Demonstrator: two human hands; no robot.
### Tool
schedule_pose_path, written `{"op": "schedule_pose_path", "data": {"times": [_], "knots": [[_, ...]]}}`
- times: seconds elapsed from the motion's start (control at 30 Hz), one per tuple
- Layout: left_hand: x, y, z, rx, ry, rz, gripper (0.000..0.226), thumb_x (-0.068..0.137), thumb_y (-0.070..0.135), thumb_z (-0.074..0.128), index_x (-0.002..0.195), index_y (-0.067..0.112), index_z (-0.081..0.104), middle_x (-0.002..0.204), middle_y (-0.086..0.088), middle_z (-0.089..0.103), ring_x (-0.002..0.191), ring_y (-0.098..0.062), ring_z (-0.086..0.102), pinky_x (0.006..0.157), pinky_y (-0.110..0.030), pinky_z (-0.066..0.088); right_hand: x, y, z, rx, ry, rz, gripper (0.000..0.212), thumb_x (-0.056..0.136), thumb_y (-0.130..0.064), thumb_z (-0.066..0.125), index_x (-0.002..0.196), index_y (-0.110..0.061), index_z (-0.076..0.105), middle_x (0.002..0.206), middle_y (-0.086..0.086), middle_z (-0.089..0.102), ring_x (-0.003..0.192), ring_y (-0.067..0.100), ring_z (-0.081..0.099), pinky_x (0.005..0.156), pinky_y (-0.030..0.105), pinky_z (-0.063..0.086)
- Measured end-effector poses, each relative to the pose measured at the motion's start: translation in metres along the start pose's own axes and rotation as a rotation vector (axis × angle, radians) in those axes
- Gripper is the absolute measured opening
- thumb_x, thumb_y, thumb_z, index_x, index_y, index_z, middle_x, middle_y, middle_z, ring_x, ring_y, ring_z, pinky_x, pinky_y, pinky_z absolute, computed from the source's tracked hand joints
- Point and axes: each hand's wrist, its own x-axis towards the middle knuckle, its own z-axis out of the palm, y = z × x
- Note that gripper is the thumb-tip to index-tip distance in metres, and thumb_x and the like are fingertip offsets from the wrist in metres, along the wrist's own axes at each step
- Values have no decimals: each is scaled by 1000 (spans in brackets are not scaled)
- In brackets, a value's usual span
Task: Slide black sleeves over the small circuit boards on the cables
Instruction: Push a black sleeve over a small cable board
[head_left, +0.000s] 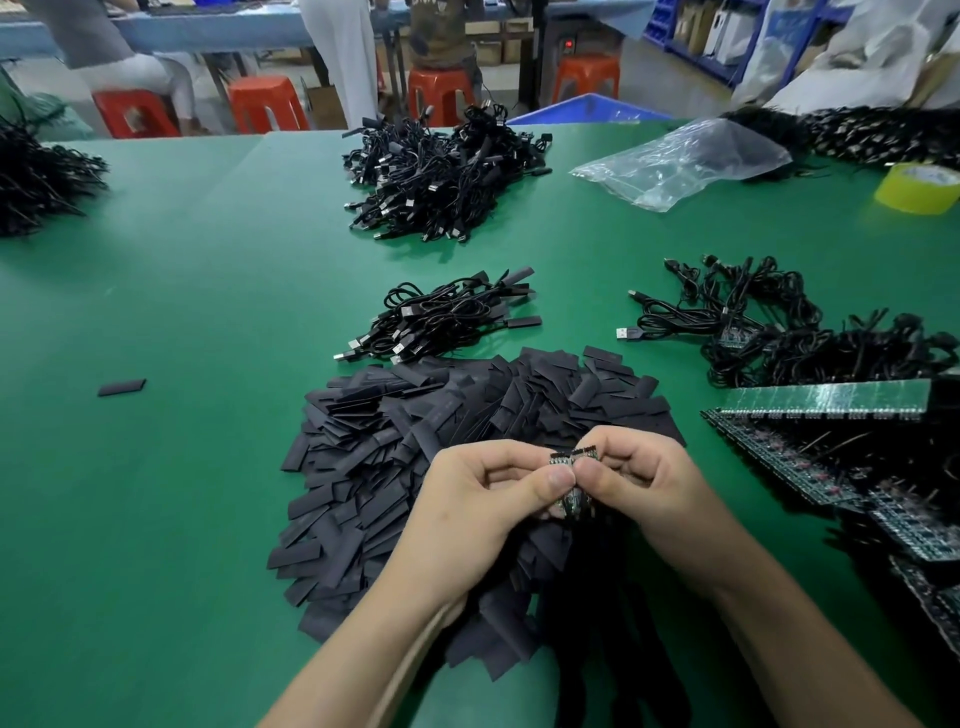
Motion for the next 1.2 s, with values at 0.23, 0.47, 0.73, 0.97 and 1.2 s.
{"op": "schedule_pose_path", "data": {"times": [0.23, 0.47, 0.73, 0.97, 1.2], "knots": [[-3, 4, 3, 16, 50, 60, 15, 72, 21, 90, 82, 15, 81, 72, -4, 74, 64, -11, 69, 64, -17, 54, 1, -2, -7, -183, 137, 0, 24, 89, -26, 68, 71, -16, 57, 64, -3, 54, 61, 10, 49, 58, 23, 39], [-15, 12, 13, 32, -85, 213, 10, 68, 22, 85, 76, 23, 79, 74, 0, 75, 68, -10, 69, 67, -19, 53, 1, -4, -13, -832, 378, -244, 23, 86, -44, 59, 87, -22, 65, 86, -12, 59, 84, 11, 58, 72, 19, 39], [-2, 8, 1, 140, 243, 306, 18, 71, 25, 91, 78, 18, 76, 70, -1, 71, 61, -9, 64, 62, -19, 51, -4, -9, 16, -99, -162, 3, 24, 101, -33, 57, 91, -15, 69, 81, 12, 75, 73, 21, 69, 74, 29, 55], [10, 5, -37, 1117, 78, 434, 15, 90, 46, 73, 97, 35, 79, 93, 19, 72, 98, -6, 60, 90, -40, 48, -3, -22, 1, 395, 22, 69, 21, 91, -27, 58, 75, -13, 59, 42, -2, 37, 35, 11, 30, 39, 20, 31], [10, 5, -47, 1347, -59, 418, 29, 81, 62, 73, 100, 41, 78, 98, 21, 70, 102, -4, 56, 87, -28, 34, -6, -26, -22, -255, 224, 46, 33, 97, -36, 62, 70, -17, 59, 52, -1, 28, 47, 12, 23, 44, 21, 23]]}}
